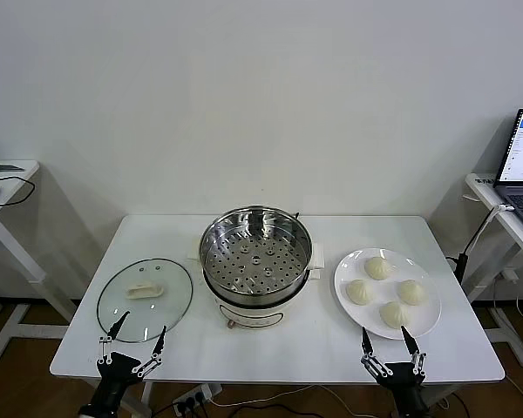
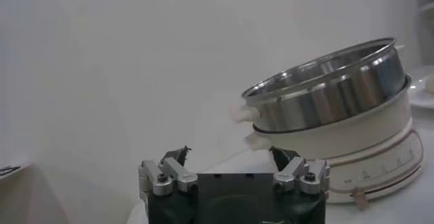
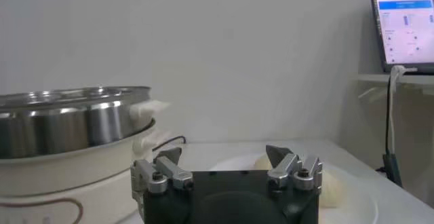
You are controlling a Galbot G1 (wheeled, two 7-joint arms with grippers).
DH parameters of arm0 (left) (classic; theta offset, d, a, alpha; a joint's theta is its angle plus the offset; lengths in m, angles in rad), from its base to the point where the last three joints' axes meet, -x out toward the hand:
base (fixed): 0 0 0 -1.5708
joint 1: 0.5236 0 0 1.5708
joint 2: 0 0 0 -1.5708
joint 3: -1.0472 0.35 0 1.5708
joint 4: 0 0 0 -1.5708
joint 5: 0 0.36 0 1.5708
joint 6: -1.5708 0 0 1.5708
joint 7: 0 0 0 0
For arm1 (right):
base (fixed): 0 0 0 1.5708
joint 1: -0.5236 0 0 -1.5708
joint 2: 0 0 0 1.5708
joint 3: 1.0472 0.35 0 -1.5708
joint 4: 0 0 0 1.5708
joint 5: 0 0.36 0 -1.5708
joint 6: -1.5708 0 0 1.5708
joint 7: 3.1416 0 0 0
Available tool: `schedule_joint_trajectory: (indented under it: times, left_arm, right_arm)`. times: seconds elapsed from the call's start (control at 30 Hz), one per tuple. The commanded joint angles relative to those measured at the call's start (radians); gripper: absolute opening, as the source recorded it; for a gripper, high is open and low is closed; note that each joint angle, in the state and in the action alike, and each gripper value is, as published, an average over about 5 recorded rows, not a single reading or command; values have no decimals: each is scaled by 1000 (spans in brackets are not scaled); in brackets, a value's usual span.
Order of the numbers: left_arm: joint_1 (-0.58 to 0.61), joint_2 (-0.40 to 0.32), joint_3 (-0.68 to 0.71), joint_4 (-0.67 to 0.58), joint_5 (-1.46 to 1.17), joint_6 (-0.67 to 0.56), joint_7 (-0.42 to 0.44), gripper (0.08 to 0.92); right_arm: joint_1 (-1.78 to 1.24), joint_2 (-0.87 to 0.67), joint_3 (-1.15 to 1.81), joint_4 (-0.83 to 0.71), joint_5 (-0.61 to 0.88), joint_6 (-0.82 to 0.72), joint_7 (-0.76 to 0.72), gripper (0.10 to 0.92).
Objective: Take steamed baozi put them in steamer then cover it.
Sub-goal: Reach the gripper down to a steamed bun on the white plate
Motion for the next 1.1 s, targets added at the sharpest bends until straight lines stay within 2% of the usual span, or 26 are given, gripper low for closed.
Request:
schedule_joint_trajectory:
  times: [0.03, 0.17, 0.33, 0.47, 0.6, 0.73, 0.87, 0.97, 1.1]
  left_arm:
    - [4, 1, 0, -12, -3, -2, 0, 823]
    - [12, 3, 8, -39, -3, -2, -4, 823]
    - [26, 5, 12, -72, -2, -4, -10, 823]
    - [26, 4, 14, -75, -3, -5, -13, 823]
    - [27, 0, 20, -74, -1, -3, -15, 823]
    - [33, -6, 22, -77, 5, 2, -17, 823]
    - [38, -12, 20, -79, 15, 8, -19, 823]
    - [41, -17, 17, -80, 26, 13, -26, 823]
    - [45, -24, 15, -78, 33, 13, -36, 823]
  right_arm:
    - [240, -58, 65, -7, 106, -215, 59, 823]
    - [470, -136, 61, -111, 201, -321, 94, 823]
    - [807, -241, -61, -364, 334, -366, 84, 823]
    - [1033, -298, -208, -599, 411, -366, -62, 823]
    - [1231, -360, -367, -816, 413, -398, -345, 823]
    - [1397, -410, -543, -992, 265, -388, -795, 823]
    - [1552, -408, -663, -1133, 24, -353, -1194, 823]
    - [1648, -381, -737, -1209, -151, -325, -1380, 823]
    - [1723, -333, -815, -1268, -351, -290, -1496, 823]
